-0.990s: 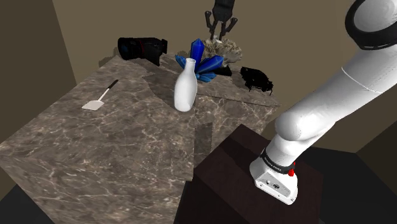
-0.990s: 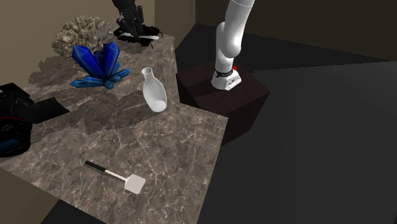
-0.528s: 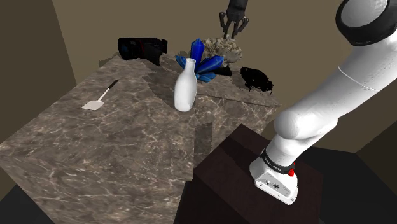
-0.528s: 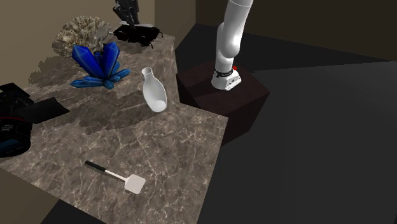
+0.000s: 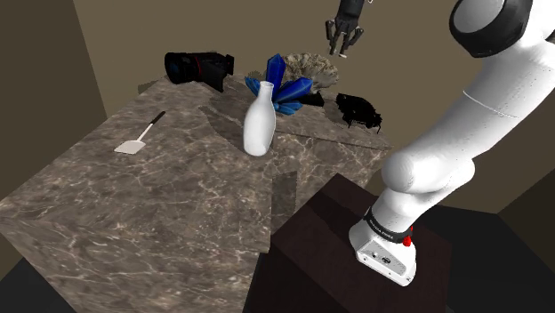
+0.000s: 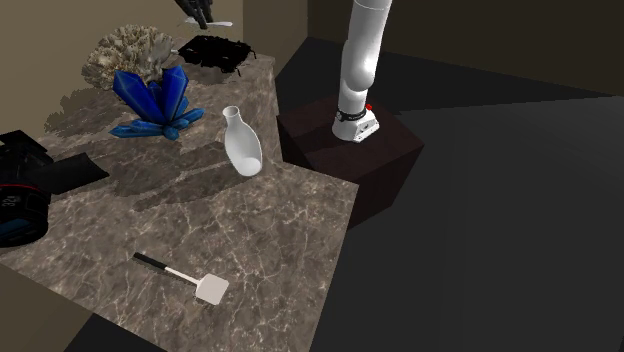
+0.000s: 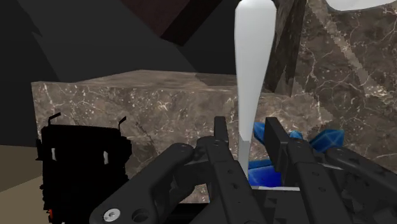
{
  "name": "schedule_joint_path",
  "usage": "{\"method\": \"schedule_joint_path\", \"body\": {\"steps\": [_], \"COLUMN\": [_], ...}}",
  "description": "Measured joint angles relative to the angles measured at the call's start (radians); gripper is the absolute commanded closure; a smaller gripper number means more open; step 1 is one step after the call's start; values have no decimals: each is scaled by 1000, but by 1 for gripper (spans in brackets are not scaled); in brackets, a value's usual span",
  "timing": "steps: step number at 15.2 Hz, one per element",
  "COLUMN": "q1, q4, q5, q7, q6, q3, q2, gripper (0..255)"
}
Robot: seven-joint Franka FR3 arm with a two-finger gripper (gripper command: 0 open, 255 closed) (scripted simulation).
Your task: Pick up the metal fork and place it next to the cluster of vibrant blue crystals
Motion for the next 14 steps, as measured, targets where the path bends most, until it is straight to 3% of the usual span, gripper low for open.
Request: {"method": "schedule_joint_path", "body": {"steps": [6, 11, 14], "q1": [-60, -126, -140], "q4": [135, 321, 318], "q5": [-22, -28, -30], "q7": [-126, -242, -268], "q6": [-28, -78, -57], "q3": [-64, -117, -126], "q2": [113, 253, 273], "gripper": [255, 255, 255]}}
